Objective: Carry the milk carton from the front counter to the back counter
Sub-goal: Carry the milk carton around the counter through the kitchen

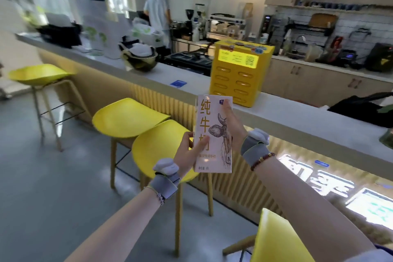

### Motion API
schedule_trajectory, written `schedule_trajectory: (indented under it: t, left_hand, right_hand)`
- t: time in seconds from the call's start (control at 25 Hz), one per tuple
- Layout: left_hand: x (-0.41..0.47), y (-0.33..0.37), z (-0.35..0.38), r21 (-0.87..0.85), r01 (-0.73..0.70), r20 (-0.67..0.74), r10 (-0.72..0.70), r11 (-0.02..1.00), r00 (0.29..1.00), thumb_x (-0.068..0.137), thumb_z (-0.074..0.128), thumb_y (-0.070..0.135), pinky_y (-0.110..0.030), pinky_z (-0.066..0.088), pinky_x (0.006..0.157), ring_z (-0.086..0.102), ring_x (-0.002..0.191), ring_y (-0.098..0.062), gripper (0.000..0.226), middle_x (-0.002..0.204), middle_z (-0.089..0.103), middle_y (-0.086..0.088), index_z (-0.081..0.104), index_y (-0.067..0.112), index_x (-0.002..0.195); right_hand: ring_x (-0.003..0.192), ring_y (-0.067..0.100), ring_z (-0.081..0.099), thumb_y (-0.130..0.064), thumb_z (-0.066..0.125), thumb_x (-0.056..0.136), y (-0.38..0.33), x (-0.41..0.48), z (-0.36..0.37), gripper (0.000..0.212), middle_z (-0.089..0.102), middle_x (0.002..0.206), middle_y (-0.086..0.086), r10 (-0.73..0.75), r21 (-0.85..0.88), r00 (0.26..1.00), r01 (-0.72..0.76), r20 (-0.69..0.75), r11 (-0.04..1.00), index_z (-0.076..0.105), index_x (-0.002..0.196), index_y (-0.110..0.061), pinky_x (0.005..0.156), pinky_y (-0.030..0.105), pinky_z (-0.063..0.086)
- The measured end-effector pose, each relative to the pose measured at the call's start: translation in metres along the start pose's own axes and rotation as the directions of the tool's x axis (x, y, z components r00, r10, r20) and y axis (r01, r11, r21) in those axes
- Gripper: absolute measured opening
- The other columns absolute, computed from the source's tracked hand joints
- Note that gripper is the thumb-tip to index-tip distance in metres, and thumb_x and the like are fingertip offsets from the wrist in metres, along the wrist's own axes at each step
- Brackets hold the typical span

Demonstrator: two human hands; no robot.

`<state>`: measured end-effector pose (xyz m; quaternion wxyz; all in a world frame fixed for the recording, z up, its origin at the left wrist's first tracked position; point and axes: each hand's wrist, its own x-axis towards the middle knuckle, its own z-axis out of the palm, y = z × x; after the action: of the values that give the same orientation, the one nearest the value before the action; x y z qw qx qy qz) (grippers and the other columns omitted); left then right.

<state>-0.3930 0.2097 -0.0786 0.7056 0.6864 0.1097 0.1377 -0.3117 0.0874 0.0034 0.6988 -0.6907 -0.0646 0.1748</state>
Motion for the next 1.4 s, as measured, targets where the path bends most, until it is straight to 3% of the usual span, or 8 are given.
schedule_trajectory:
  t: [0.16, 0.36, 0.52, 0.68, 0.92, 1.2, 1.28, 1.4]
  left_hand:
    - [-0.031, 0.007, -0.078, -0.063, -0.013, -0.139, 0.004, 0.998, 0.99, 0.079, 0.063, 0.051, -0.043, 0.054, 0.073, 0.063, 0.075, -0.024, 0.036, 0.085, 0.059, -0.011, 0.05, 0.02, 0.091]
    - [-0.056, 0.017, -0.208, -0.09, 0.031, -0.442, -0.068, 0.995, 0.894, 0.082, 0.055, 0.057, -0.037, 0.055, 0.071, 0.064, 0.072, -0.018, 0.04, 0.081, 0.062, -0.002, 0.048, 0.018, 0.088]
    - [-0.06, 0.03, -0.289, -0.226, 0.008, -0.518, -0.127, 0.974, 0.846, 0.093, 0.047, 0.044, -0.044, 0.056, 0.081, 0.064, 0.084, -0.027, 0.038, 0.092, 0.063, -0.012, 0.043, 0.006, 0.097]
    - [-0.057, 0.041, -0.406, -0.235, 0.014, -0.577, -0.151, 0.972, 0.802, 0.09, 0.047, 0.05, -0.06, 0.05, 0.094, 0.063, 0.109, -0.045, 0.068, 0.121, 0.063, -0.03, 0.044, -0.007, 0.128]
    - [-0.046, 0.049, -0.562, -0.216, -0.04, -0.675, -0.12, 0.975, 0.728, 0.078, 0.053, 0.062, -0.042, 0.059, 0.071, 0.07, 0.078, -0.026, 0.058, 0.091, 0.07, -0.01, 0.049, 0.008, 0.098]
    - [0.0, 0.05, -0.724, -0.254, -0.053, -0.76, -0.165, 0.966, 0.629, 0.092, 0.044, 0.051, -0.057, 0.052, 0.091, 0.062, 0.093, -0.032, 0.045, 0.104, 0.06, -0.018, 0.045, 0.009, 0.111]
    - [0.034, 0.045, -0.79, -0.222, -0.097, -0.802, -0.125, 0.97, 0.584, 0.093, 0.044, 0.05, -0.057, 0.05, 0.091, 0.061, 0.091, -0.031, 0.042, 0.102, 0.059, -0.018, 0.045, 0.01, 0.107]
    - [0.073, 0.046, -0.865, -0.188, -0.107, -0.829, -0.099, 0.976, 0.55, 0.093, 0.045, 0.048, -0.056, 0.05, 0.09, 0.06, 0.089, -0.031, 0.038, 0.1, 0.058, -0.018, 0.043, 0.01, 0.1]
  right_hand:
    - [0.134, 0.051, 0.067, -0.061, 0.039, 0.107, 0.003, -0.008, 0.093, 0.077, 0.072, 0.139, 0.034, -0.001, -0.019, 0.993, 0.004, 0.121, 1.0, 0.071, 0.135, 0.003, 0.121, 0.061, 0.048]
    - [0.135, 0.054, 0.066, -0.064, 0.04, 0.106, 0.006, -0.014, 0.242, 0.084, 0.072, 0.139, 0.035, 0.052, -0.105, 0.937, -0.017, 0.346, 0.994, 0.07, 0.138, 0.008, 0.119, 0.064, 0.049]
    - [0.133, 0.054, 0.068, -0.07, 0.039, 0.103, 0.01, -0.003, 0.345, 0.091, 0.074, 0.137, 0.034, 0.082, -0.138, 0.893, -0.023, 0.443, 0.99, 0.072, 0.135, 0.009, 0.118, 0.063, 0.05]
    - [0.131, 0.05, 0.07, -0.074, 0.043, 0.099, 0.011, 0.006, 0.47, 0.091, 0.076, 0.135, 0.031, 0.125, -0.169, 0.858, -0.045, 0.499, 0.985, 0.075, 0.133, 0.005, 0.117, 0.061, 0.052]
    - [0.138, 0.052, 0.065, -0.068, 0.043, 0.103, 0.012, 0.026, 0.639, 0.086, 0.07, 0.144, 0.033, 0.128, -0.079, 0.79, -0.101, 0.599, 0.992, 0.068, 0.143, 0.004, 0.119, 0.063, 0.05]
    - [0.132, 0.049, 0.07, -0.068, 0.04, 0.104, 0.015, 0.078, 0.818, 0.084, 0.072, 0.144, 0.03, 0.148, -0.102, 0.686, -0.107, 0.712, 0.989, 0.068, 0.145, -0.001, 0.118, 0.057, 0.053]
    - [0.118, 0.044, 0.075, -0.069, 0.039, 0.104, 0.02, 0.115, 0.89, 0.082, 0.078, 0.134, 0.027, 0.147, -0.11, 0.646, -0.097, 0.749, 0.989, 0.073, 0.137, -0.003, 0.113, 0.054, 0.058]
    - [0.08, 0.024, 0.083, -0.07, 0.038, 0.104, 0.022, 0.163, 0.969, 0.07, 0.088, 0.088, 0.009, 0.138, -0.095, 0.574, -0.104, 0.808, 0.99, 0.079, 0.105, -0.015, 0.074, 0.036, 0.068]
